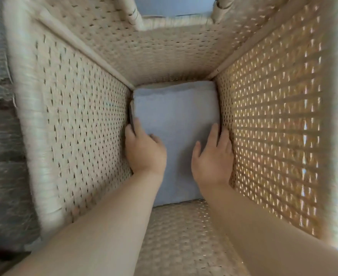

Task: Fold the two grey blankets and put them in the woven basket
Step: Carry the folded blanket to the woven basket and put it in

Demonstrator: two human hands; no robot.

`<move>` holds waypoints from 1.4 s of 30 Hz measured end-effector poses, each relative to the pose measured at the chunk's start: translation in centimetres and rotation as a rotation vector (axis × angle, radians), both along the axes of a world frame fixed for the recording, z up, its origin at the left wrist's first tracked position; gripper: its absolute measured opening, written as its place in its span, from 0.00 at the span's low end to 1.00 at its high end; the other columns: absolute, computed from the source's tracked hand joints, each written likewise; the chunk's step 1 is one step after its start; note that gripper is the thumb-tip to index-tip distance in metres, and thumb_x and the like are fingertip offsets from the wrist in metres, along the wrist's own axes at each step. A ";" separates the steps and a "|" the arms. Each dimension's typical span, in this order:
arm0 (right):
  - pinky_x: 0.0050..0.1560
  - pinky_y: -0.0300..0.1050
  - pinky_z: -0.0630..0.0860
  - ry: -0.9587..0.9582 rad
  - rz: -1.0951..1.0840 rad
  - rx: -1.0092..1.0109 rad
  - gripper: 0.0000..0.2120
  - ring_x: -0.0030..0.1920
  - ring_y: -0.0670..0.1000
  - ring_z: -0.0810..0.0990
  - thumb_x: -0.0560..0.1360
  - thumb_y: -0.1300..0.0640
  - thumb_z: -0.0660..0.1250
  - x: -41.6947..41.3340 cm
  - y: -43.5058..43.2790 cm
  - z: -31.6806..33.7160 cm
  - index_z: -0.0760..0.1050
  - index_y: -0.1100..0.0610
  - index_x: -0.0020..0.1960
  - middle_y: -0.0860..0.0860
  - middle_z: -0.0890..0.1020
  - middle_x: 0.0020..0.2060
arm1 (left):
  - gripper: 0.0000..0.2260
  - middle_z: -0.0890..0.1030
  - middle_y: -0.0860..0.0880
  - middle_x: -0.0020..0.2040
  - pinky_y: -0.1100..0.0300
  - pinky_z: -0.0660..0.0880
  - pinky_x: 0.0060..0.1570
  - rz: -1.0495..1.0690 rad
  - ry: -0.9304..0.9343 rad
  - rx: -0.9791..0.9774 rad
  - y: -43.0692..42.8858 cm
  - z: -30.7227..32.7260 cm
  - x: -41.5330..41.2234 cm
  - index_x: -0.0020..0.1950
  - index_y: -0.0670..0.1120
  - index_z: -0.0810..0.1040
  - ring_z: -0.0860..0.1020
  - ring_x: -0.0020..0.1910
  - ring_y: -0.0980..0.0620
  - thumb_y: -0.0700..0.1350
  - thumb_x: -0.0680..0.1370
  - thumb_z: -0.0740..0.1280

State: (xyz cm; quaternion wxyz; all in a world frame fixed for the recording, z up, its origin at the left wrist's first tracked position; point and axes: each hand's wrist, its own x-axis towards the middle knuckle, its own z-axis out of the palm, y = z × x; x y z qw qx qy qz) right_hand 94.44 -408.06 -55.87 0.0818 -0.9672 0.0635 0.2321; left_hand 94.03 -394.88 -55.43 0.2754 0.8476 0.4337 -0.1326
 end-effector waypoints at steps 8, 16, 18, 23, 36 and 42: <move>0.75 0.50 0.40 0.052 0.269 0.082 0.29 0.78 0.54 0.40 0.81 0.48 0.42 1.9 -0.3 -3.6 0.34 0.52 0.77 0.53 0.39 0.78 | 0.27 0.34 0.48 0.78 0.44 0.37 0.73 -0.575 0.220 0.128 -0.3 -4.7 -0.4 0.77 0.56 0.36 0.37 0.77 0.46 0.55 0.81 0.45; 0.76 0.49 0.39 -0.006 0.334 0.152 0.27 0.78 0.58 0.44 0.80 0.49 0.42 1.5 -1.4 -9.2 0.35 0.53 0.75 0.56 0.45 0.78 | 0.29 0.38 0.47 0.79 0.44 0.41 0.74 -0.573 0.124 0.193 0.3 -10.7 -2.4 0.77 0.56 0.37 0.39 0.77 0.43 0.59 0.77 0.42; 0.76 0.53 0.45 -0.066 0.300 0.170 0.29 0.77 0.61 0.50 0.78 0.49 0.43 1.2 -1.4 -10.3 0.44 0.58 0.77 0.59 0.52 0.77 | 0.30 0.41 0.45 0.79 0.41 0.44 0.74 -0.573 0.109 0.235 -0.4 -12.1 -2.6 0.76 0.54 0.37 0.41 0.76 0.42 0.59 0.76 0.42; 0.74 0.58 0.52 -0.043 0.319 0.025 0.30 0.76 0.63 0.54 0.78 0.50 0.45 1.6 -0.4 -11.3 0.51 0.62 0.77 0.61 0.55 0.76 | 0.31 0.44 0.45 0.79 0.38 0.45 0.71 -0.560 0.144 0.233 -0.9 -12.7 -1.7 0.78 0.52 0.44 0.43 0.77 0.41 0.58 0.76 0.44; 0.74 0.54 0.56 0.280 0.467 0.040 0.31 0.78 0.56 0.44 0.82 0.50 0.53 8.6 0.3 -0.5 0.39 0.45 0.78 0.49 0.38 0.78 | 0.30 0.37 0.43 0.78 0.44 0.46 0.74 -0.747 0.475 -0.097 -3.9 1.6 -8.1 0.78 0.54 0.42 0.41 0.77 0.42 0.51 0.81 0.55; 0.75 0.57 0.54 0.409 0.523 0.026 0.33 0.77 0.61 0.44 0.82 0.47 0.53 10.5 1.1 -4.7 0.37 0.48 0.78 0.54 0.39 0.78 | 0.30 0.35 0.45 0.78 0.39 0.40 0.73 -0.872 0.813 -0.230 -2.8 -3.5 -7.2 0.78 0.54 0.38 0.39 0.77 0.43 0.55 0.82 0.52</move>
